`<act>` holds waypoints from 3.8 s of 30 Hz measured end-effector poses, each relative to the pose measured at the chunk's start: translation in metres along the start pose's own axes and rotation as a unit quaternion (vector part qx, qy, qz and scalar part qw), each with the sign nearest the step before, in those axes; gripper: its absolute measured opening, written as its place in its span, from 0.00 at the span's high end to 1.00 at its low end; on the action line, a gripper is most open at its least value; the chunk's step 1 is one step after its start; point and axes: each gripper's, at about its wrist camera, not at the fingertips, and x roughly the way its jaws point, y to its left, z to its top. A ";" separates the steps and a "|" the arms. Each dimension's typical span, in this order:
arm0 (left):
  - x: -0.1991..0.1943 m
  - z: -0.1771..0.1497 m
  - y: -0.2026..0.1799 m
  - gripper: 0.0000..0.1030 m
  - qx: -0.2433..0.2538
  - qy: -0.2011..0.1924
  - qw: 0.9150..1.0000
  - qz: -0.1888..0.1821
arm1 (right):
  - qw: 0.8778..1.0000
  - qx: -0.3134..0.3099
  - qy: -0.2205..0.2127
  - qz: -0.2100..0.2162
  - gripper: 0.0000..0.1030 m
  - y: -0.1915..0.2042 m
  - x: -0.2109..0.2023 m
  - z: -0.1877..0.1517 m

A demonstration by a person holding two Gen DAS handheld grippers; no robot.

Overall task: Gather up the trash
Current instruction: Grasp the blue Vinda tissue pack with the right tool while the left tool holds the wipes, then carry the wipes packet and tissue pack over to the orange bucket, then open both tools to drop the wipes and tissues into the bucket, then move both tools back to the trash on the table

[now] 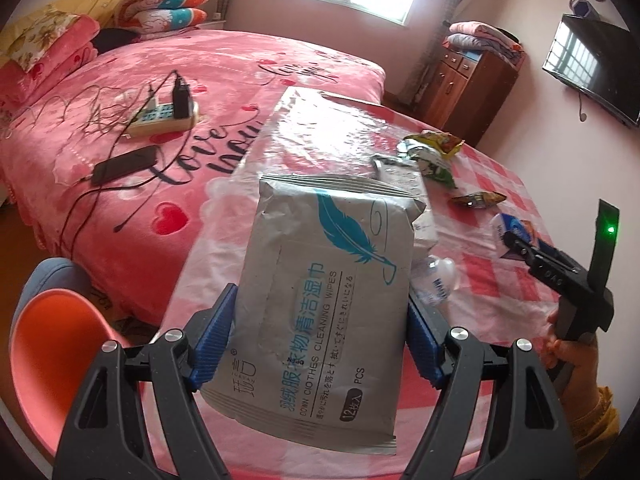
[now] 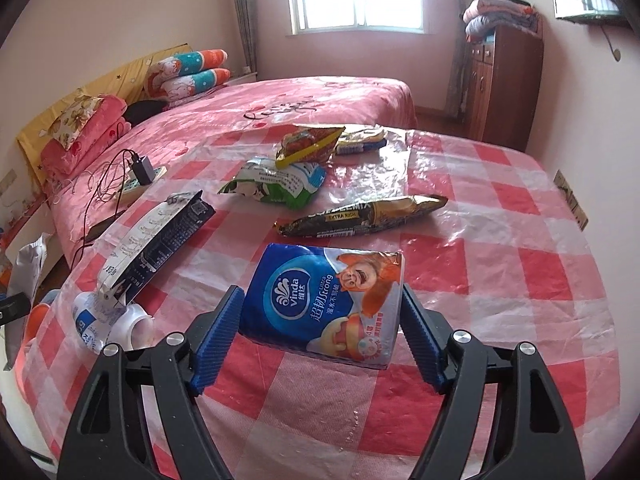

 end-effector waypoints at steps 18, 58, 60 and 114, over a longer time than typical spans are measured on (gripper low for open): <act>-0.018 -0.022 0.062 0.25 -0.028 -0.007 0.998 0.063 | 1.000 -0.022 -0.001 0.004 0.26 0.044 -0.022 -0.002; -0.051 -0.110 0.255 0.25 -0.177 0.020 0.957 0.228 | 0.895 -0.333 0.055 0.292 0.26 0.416 -0.028 -0.049; -0.050 -0.113 0.259 0.25 -0.179 0.023 0.955 0.236 | 0.890 -0.341 0.059 0.298 0.26 0.428 -0.022 -0.054; -0.054 -0.028 0.090 0.16 0.038 -0.036 0.952 0.301 | 0.966 -0.103 0.005 0.237 0.10 0.207 -0.055 -0.020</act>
